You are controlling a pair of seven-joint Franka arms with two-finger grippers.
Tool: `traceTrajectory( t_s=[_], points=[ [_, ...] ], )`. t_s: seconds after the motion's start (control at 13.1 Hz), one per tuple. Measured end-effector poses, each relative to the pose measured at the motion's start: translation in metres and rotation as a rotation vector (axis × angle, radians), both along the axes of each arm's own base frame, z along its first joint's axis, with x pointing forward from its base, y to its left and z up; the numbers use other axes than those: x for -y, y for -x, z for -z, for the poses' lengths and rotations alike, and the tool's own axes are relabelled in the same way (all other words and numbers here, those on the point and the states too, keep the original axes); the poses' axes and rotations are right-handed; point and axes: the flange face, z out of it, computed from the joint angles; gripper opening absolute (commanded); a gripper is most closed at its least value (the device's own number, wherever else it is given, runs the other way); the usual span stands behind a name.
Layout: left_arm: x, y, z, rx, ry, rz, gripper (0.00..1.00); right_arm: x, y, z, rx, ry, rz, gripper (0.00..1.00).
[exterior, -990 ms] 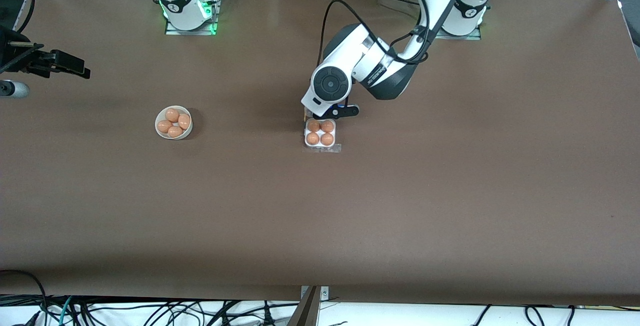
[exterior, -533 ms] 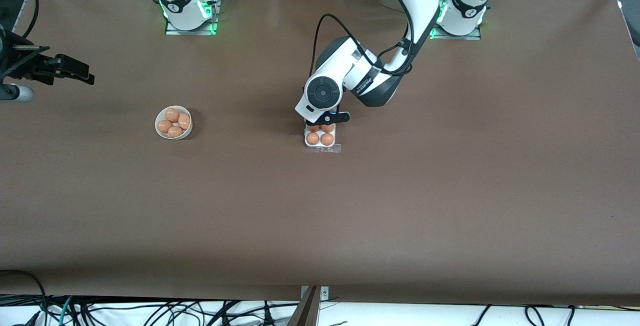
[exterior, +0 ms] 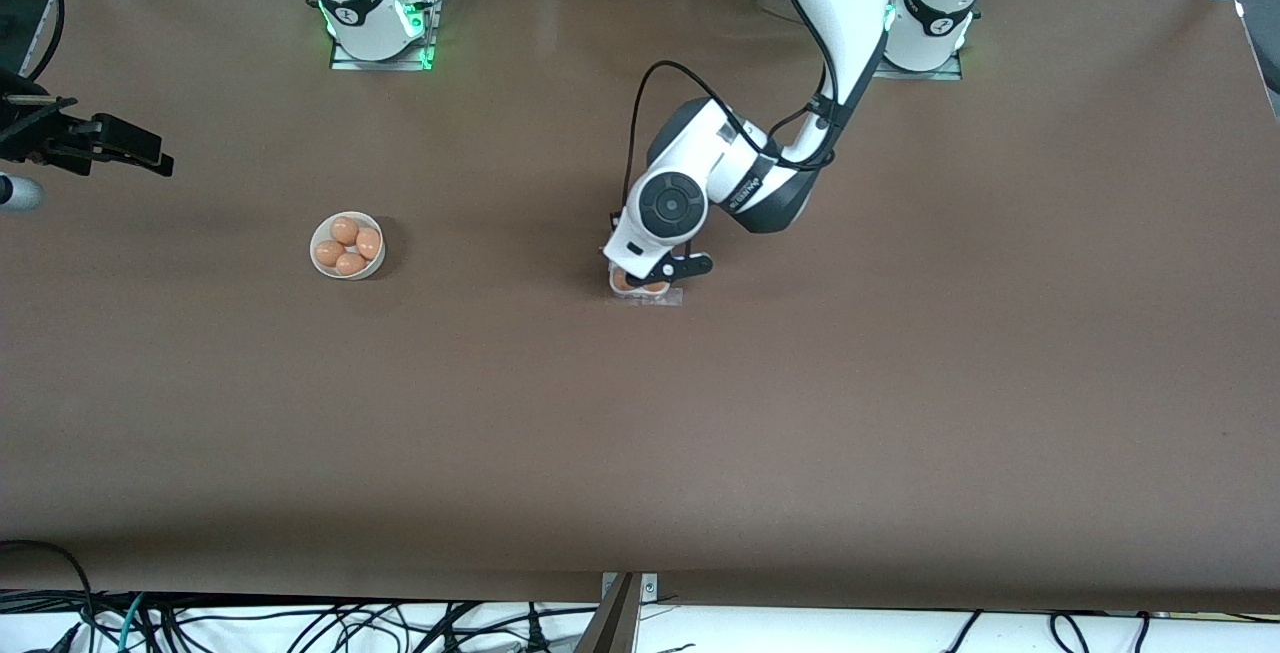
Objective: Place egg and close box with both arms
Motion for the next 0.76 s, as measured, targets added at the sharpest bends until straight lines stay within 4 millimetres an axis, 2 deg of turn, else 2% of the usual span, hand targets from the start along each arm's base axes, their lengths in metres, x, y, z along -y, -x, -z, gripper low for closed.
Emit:
traceTrajectory(
  t_s=[0.08, 0.23, 0.38, 0.61, 0.76],
  points=[
    [-0.008, -0.011, -0.004, 0.018, -0.004, -0.013, 0.26, -0.001, 0.0, 0.0, 0.0, 0.0, -0.001, 1.0],
    [-0.026, -0.035, -0.019, 0.069, -0.015, -0.033, 0.69, 0.0, 0.0, -0.001, 0.001, 0.0, -0.001, 1.0],
    [-0.042, -0.06, -0.046, 0.137, -0.03, -0.049, 0.98, 0.0, 0.0, -0.001, -0.001, 0.0, -0.001, 1.0],
    [-0.08, -0.09, -0.086, 0.233, -0.108, -0.06, 1.0, 0.001, 0.001, -0.001, -0.004, 0.0, 0.001, 1.0],
    [-0.112, -0.11, -0.12, 0.31, -0.137, -0.039, 1.0, 0.001, 0.001, -0.001, -0.004, 0.0, 0.001, 1.0]
  ],
)
